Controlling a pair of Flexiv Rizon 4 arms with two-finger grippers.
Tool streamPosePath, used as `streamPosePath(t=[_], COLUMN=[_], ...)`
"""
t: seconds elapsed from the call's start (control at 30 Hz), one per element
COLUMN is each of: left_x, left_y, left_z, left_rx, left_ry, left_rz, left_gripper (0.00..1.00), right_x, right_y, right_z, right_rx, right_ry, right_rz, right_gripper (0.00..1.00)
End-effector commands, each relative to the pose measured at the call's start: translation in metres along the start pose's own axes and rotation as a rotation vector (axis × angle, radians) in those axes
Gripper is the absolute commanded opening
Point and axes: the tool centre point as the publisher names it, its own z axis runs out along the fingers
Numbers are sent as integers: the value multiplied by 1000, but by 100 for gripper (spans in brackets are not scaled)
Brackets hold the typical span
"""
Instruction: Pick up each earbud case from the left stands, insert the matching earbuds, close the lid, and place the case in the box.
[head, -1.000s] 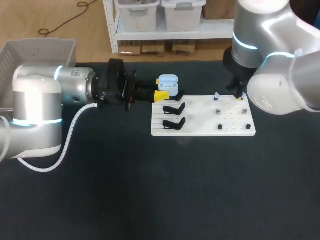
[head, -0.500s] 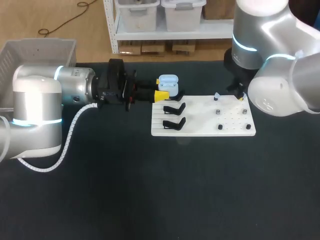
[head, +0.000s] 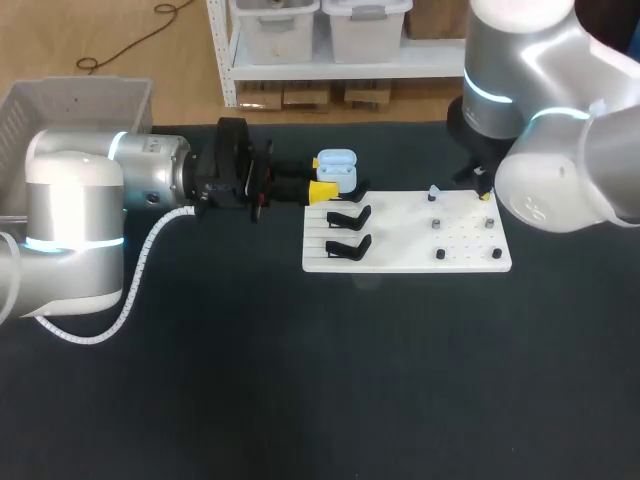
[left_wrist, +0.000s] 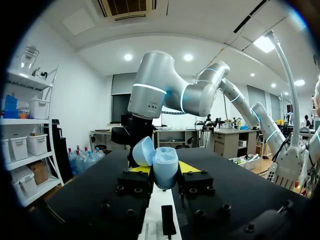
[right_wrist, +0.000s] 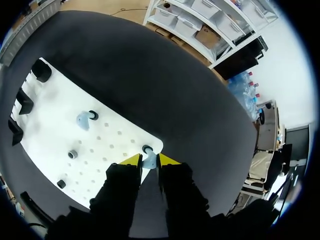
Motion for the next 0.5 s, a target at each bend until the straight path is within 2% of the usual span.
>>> streamPosePath(t=[0.03, 0.33, 0.5], left_x=[1, 1, 1], left_y=[0, 0, 0], left_z=[0, 0, 0], left_rx=[-1, -1, -1], left_ry=[-3, -3, -3], left_rz=[3, 3, 3], left_gripper=[0, 0, 0], right_x=[8, 20, 23], right_y=[1, 11, 23], right_z=[-20, -90, -132], right_rx=[24, 62, 48], right_ry=[-16, -29, -1], right_rz=[9, 75, 129], right_gripper=[0, 0, 0])
